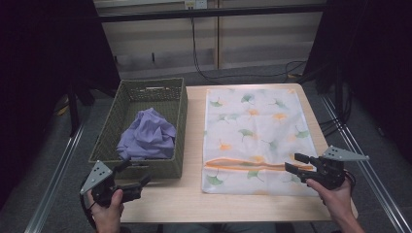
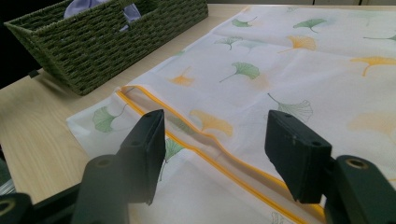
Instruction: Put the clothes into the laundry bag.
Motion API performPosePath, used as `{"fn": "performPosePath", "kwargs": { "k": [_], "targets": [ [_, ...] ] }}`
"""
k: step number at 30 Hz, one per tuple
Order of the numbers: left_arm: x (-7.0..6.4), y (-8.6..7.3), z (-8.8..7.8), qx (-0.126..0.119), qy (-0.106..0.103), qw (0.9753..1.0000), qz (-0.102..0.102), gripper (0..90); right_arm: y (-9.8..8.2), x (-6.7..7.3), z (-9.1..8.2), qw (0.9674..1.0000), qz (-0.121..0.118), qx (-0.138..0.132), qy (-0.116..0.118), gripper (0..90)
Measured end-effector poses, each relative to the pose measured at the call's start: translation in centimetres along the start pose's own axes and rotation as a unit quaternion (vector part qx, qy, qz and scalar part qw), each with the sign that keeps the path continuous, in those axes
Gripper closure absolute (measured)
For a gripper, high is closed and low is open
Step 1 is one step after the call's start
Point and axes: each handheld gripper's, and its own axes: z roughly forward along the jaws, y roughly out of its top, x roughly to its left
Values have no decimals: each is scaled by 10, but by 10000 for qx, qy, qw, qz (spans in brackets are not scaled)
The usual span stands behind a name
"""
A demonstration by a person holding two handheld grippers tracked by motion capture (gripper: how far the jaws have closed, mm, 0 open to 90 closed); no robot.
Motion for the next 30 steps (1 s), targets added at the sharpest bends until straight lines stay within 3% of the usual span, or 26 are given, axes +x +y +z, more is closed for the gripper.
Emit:
{"fn": "performPosePath", "kwargs": {
  "k": [9, 21, 27, 30],
  "targets": [
    [3, -2, 2, 63, -67, 9999, -81, 76, 0, -1, 1, 9999, 93, -27, 72, 374],
    [5, -3, 3, 73, 20, 9997, -236, 78, 2, -1, 16, 9989, 18, 208, 420, 372],
    [3, -3, 0, 62, 74, 9998, -169, 80, 5, 1, 29, 9975, -71, 406, 567, 402],
    [1, -3, -1, 55, 92, 9999, -100, 84, 8, 1, 36, 9956, -118, 531, 758, 416]
  ]
}}
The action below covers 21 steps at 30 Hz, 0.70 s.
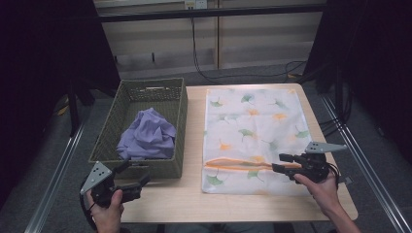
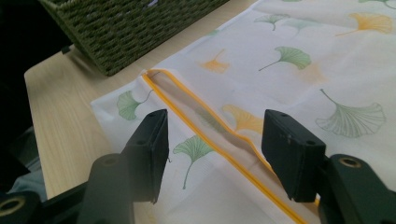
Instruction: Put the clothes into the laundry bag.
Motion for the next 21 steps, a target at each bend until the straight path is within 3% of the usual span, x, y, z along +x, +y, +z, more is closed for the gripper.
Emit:
{"fn": "performPosePath", "kwargs": {
  "k": [7, 10, 12, 18, 21],
  "targets": [
    [1, -1, -3, 12, 128, 9999, -23, 85, 13, -1, 17, 9992, -184, 266, 221, 416],
    [1, -1, -4, -2, 91, 10000, 1, 85, 19, -4, 31, 9985, -286, 434, 174, 417],
    [1, -1, -3, 14, 194, 9998, 25, 85, 21, -4, 35, 9982, -333, 471, 184, 425],
    [2, 0, 0, 14, 115, 9999, 15, 85, 30, -2, 50, 9975, -513, 464, 123, 492],
    [2, 0, 0, 22, 72, 10000, 29, 85, 32, -1, 60, 9965, -586, 589, 68, 487]
  ]
}}
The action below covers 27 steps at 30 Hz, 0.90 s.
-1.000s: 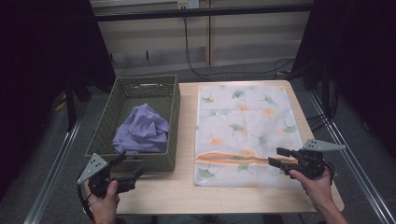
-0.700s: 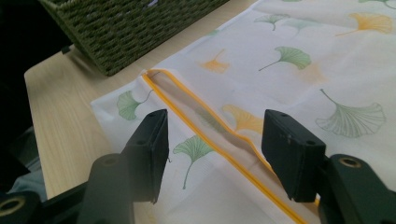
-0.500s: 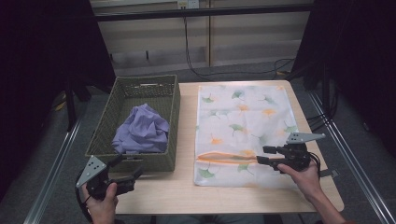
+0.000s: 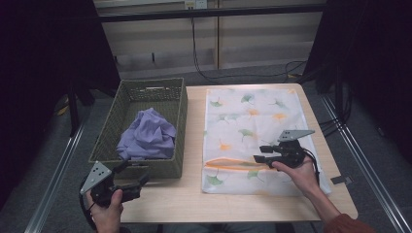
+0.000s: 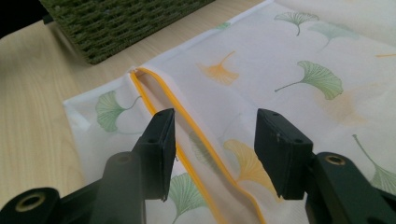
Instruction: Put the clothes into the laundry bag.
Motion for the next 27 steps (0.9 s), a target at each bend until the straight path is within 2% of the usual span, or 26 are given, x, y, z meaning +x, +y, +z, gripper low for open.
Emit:
{"fn": "performPosePath", "kwargs": {
  "k": [3, 4, 7, 8, 10, 13, 14, 17, 21, 23, 27],
  "targets": [
    [0, 0, 0, -14, -22, 10000, -8, 85, 1, -4, 15, 9997, 92, 226, 53, 487],
    [0, 0, 1, -9, -37, 10000, -17, 85, 1, -4, 15, 9997, 92, 226, 53, 487],
    [0, 0, 1, 13, -43, 10000, -14, 85, -4, -9, 31, 9986, 62, 524, 24, 476],
    [0, 0, 1, 13, -43, 10000, -14, 85, -4, -9, 31, 9986, 62, 524, 24, 476],
    [0, 0, 1, 11, -44, 10000, -21, 85, -8, -10, 38, 9971, -32, 756, -42, 458],
    [0, 0, 2, 19, -47, 10000, -24, 85, -11, -10, 41, 9965, -62, 837, -48, 454],
    [0, 0, 2, 20, -64, 10000, -27, 86, -14, -9, 44, 9954, -108, 946, -32, 459],
    [0, 0, 2, 24, -70, 10000, -25, 85, -17, -8, 47, 9942, -213, 1051, -107, 464],
    [0, 0, 0, 42, -82, 10000, 18, 85, -17, -8, 47, 9939, -346, 1036, -141, 483],
    [1, 0, 0, 41, -65, 10000, 26, 85, -19, -9, 47, 9933, -571, 1006, -83, 486],
    [0, 0, 1, 19, -68, 10000, -14, 85, -22, -8, 46, 9929, -688, 959, -143, 510]
  ]
}}
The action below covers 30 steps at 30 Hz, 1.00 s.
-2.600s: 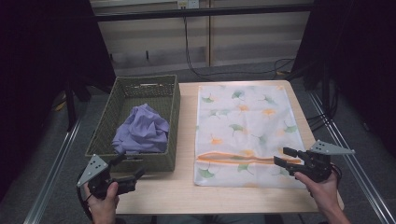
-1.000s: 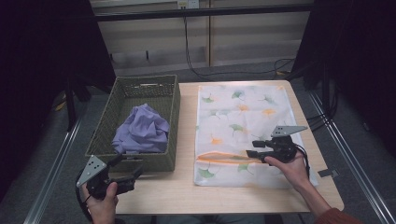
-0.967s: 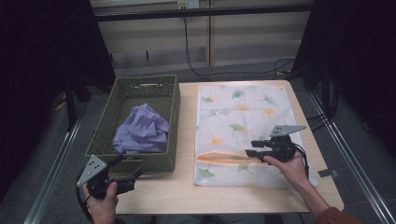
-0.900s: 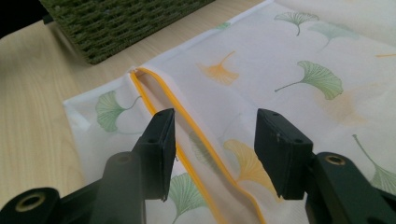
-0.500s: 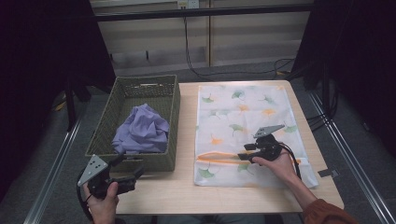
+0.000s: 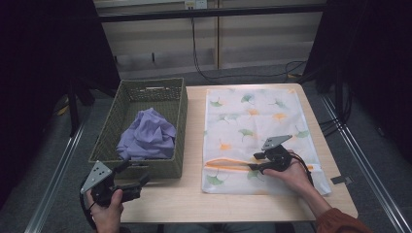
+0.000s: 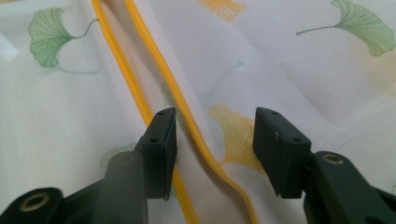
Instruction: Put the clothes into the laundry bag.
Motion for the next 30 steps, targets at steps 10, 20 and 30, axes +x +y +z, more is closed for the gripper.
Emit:
{"fn": "performPosePath", "kwargs": {
  "k": [10, 20, 30],
  "targets": [
    [0, 0, 0, 8, -49, 10000, 28, 84, -1, 0, 0, 9996, 5, -38, -263, 662],
    [1, 0, 0, 8, -93, 9999, 71, 77, 0, -5, 0, 9990, 193, -30, -390, 831],
    [0, 0, 0, -3, -99, 9999, 82, 77, 1, -5, 3, 9989, 266, -139, -351, 894]
  ]
}}
